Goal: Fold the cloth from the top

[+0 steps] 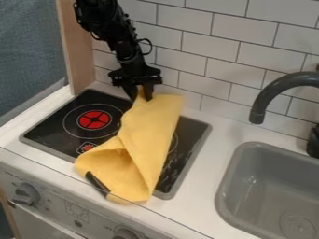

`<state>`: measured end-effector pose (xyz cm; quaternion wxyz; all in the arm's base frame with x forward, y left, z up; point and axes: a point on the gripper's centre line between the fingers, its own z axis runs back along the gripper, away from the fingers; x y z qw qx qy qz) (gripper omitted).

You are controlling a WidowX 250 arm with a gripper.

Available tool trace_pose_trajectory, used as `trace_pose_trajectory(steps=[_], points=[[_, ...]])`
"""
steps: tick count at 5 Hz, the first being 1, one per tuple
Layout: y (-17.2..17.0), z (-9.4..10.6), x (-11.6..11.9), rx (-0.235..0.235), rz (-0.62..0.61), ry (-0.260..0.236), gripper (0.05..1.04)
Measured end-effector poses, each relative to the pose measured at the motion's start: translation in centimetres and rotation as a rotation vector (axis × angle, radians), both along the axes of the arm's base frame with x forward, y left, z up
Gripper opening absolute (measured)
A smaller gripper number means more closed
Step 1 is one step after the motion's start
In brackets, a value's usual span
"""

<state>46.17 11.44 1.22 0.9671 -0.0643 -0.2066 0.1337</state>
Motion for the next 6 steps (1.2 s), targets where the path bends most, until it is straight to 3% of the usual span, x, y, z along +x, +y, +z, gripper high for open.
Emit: trace_pose_trajectory(steps=[1, 2, 4, 5, 6], points=[[-0.1, 0.0, -0.1, -0.006, 0.006, 0.008, 0.134], [-0.2, 0.0, -0.2, -0.013, 0.004, 0.018, 0.05], [-0.5, 1.2, 0.1, -0.036, -0.011, 0.014, 0.049], [-1.0, 5.8, 0.0, -0.034, -0.03, -0.065, 0.049], [-1.6, 8.1, -2.8, -0.019, -0.03, -0.031, 0.049]])
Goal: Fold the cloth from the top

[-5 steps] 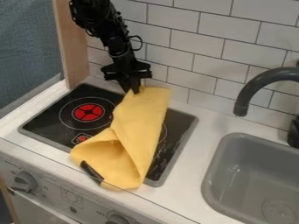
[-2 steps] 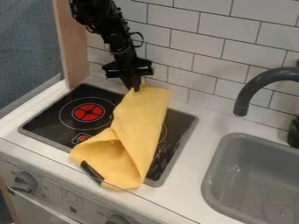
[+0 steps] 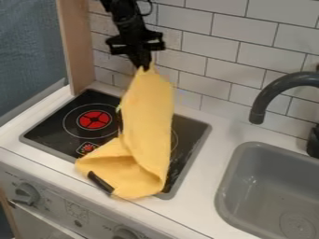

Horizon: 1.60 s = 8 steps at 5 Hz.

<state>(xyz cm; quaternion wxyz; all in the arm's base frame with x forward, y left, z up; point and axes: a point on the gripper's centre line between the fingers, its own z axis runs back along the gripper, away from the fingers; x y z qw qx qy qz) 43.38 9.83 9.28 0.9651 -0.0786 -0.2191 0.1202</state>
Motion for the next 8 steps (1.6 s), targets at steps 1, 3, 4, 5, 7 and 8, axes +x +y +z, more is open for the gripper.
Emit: trace_pose_trajectory(steps=[1, 3, 4, 5, 7, 8], points=[[-1.0, 1.4, -3.0, 0.036, 0.012, 0.071, 0.049], [-4.6, 1.3, -8.3, 0.017, -0.037, 0.164, 0.049], [-7.1, -0.5, -10.3, 0.028, -0.121, 0.226, 0.049], [-8.8, -2.5, -12.2, 0.056, -0.193, 0.292, 0.049], [-8.3, -7.1, -15.5, 0.065, -0.179, 0.468, 0.049], [-7.4, -8.4, -15.6, 0.082, -0.166, 0.484, 0.049]])
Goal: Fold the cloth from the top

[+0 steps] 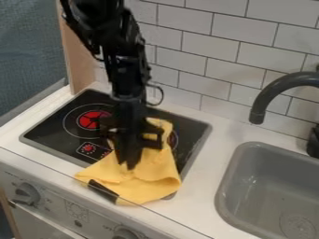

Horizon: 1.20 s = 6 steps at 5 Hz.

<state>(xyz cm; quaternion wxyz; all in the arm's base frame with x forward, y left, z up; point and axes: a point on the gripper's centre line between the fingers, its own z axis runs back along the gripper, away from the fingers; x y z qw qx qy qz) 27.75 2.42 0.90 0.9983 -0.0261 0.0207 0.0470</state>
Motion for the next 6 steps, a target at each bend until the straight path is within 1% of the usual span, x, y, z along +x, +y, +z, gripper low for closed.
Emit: trace_pose_trajectory(steps=[1, 2, 3, 4, 5, 6], points=[[0.1, 0.0, 0.0, -0.001, 0.007, 0.002, 0.072], [0.1, 0.0, -0.2, -0.014, 0.04, 0.036, 0.221], [0.0, 0.0, -0.4, -0.02, 0.056, 0.049, 0.421], [0.0, 0.8, -0.4, -0.026, 0.063, 0.042, 0.636], [0.6, 2.6, -0.1, -0.025, 0.079, -0.011, 0.911], [0.7, 4.3, 0.1, -0.022, 0.083, -0.06, 1.019]])
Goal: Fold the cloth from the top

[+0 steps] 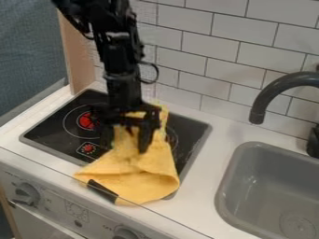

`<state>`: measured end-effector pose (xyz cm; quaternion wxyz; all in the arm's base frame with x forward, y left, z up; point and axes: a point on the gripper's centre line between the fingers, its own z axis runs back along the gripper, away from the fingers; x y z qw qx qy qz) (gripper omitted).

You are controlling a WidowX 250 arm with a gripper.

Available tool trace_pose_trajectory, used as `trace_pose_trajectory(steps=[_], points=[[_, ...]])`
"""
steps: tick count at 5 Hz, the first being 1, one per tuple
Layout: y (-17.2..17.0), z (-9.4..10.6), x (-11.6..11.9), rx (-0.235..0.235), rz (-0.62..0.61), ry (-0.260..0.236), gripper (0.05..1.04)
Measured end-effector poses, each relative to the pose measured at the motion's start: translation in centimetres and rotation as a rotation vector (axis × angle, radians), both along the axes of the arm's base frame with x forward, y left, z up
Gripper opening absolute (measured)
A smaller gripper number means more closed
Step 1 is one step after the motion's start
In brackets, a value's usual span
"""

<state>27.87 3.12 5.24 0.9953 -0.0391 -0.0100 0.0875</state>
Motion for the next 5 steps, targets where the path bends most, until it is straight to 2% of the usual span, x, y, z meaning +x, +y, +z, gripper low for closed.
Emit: trace_pose_trajectory(steps=[1, 3, 4, 5], points=[[0.0, 1.9, 0.0, 0.01, 0.011, -0.05, 1.005], [-0.5, 7.4, -0.7, 0.043, 0.015, -0.18, 0.998], [-0.5, 8.5, -1.2, 0.063, 0.005, -0.199, 0.998], [-0.7, 8.5, -1.5, 0.085, -0.015, -0.185, 0.998]])
